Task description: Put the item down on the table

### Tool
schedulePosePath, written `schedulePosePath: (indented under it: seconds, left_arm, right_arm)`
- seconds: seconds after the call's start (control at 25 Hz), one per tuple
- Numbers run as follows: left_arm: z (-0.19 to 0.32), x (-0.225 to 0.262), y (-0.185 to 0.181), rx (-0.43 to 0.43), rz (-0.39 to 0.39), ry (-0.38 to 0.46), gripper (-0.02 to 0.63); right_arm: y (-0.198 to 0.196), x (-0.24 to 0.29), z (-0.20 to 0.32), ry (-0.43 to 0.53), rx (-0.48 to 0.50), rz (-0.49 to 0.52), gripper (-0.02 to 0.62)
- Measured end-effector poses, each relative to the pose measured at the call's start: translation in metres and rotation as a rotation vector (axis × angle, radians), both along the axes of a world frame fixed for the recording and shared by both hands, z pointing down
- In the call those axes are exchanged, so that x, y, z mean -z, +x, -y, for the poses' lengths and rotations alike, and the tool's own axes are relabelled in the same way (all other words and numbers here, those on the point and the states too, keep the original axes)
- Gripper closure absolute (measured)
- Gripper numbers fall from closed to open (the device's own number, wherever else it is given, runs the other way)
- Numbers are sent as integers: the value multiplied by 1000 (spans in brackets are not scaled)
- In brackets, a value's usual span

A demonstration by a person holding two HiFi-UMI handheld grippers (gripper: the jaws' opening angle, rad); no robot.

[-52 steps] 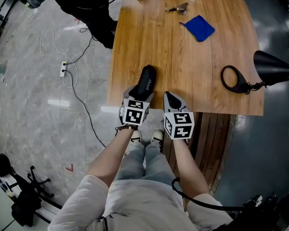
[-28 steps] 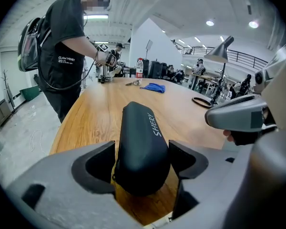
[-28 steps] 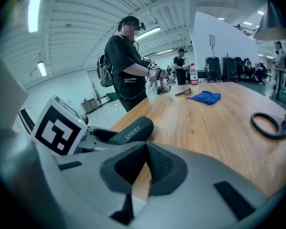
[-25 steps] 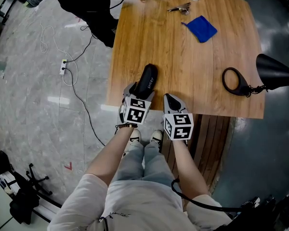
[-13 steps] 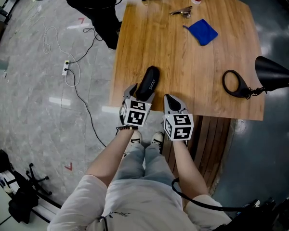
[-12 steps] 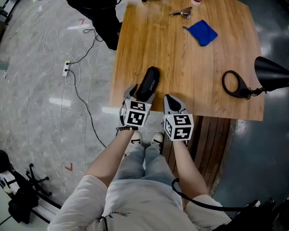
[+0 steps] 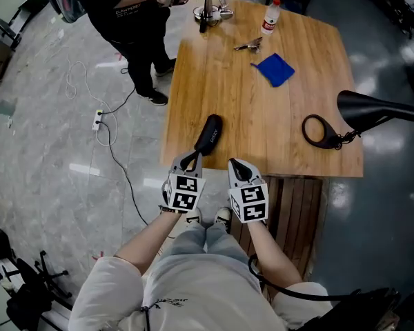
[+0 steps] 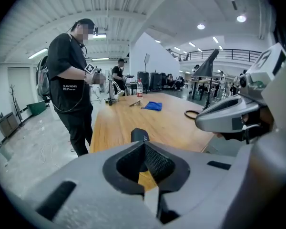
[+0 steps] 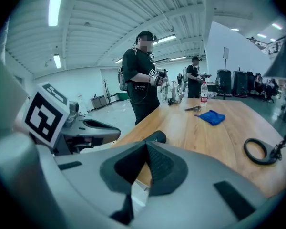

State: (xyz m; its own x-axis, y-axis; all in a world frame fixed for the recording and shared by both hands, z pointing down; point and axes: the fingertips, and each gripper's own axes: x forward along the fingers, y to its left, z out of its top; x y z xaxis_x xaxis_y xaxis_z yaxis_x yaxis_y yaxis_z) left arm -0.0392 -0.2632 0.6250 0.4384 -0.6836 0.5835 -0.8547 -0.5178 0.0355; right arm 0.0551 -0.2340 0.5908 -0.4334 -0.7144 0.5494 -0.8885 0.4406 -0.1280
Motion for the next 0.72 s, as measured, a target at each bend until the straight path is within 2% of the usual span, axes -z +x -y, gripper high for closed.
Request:
schedulePosePath:
  seconds: [0.16, 0.32, 0.52, 0.72]
  left_arm:
    - [-38, 39, -11, 1, -41, -5, 600]
    - [-77, 68, -18, 21, -97, -4, 600]
    - [-105, 102, -29, 83, -125, 82, 600]
    - [-124, 121, -31, 95, -136, 114, 600]
  right_arm:
    - [-3, 20, -32, 10, 12, -4, 591]
    - [-4, 41, -63, 9, -12, 37, 591]
    - [-12, 69, -93, 21, -45, 113, 591]
    - [-19, 97, -110, 71, -59, 127, 591]
